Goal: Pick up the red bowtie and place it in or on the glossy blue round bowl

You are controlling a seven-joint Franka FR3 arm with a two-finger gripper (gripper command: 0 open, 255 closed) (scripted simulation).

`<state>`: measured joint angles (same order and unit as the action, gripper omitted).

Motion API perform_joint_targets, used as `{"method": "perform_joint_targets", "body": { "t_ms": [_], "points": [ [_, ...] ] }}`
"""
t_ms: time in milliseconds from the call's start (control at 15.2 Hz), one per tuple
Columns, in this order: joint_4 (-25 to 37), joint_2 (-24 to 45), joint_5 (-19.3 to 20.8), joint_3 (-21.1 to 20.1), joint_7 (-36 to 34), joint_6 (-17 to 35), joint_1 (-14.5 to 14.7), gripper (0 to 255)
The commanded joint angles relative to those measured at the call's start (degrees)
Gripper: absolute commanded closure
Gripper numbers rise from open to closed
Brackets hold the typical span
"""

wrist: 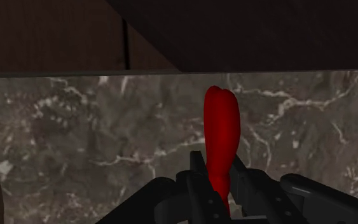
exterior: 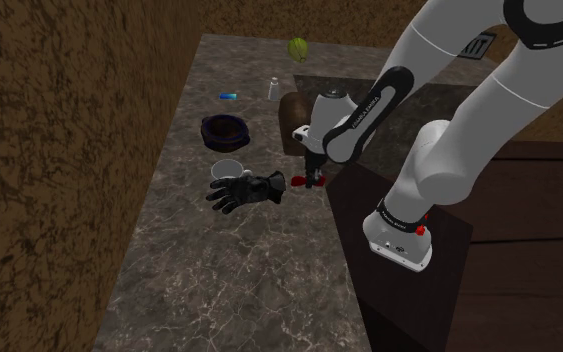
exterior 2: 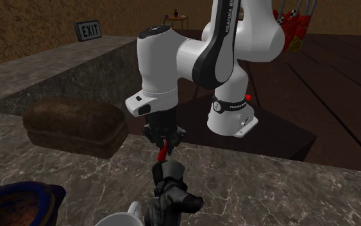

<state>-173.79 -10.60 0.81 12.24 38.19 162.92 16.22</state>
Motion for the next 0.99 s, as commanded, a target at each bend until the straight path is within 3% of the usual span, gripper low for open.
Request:
{"method": "perform_joint_targets", "body": {
  "t_ms": [0, 924],
  "points": [
    [-0.1, -2.4, 1.1, -0.5, -0.8, -2.2, -0.8, 255],
    [1.5, -20.3, 3.7, -2.8, -3.1, -21.7, -3.6, 255]
  ]
}}
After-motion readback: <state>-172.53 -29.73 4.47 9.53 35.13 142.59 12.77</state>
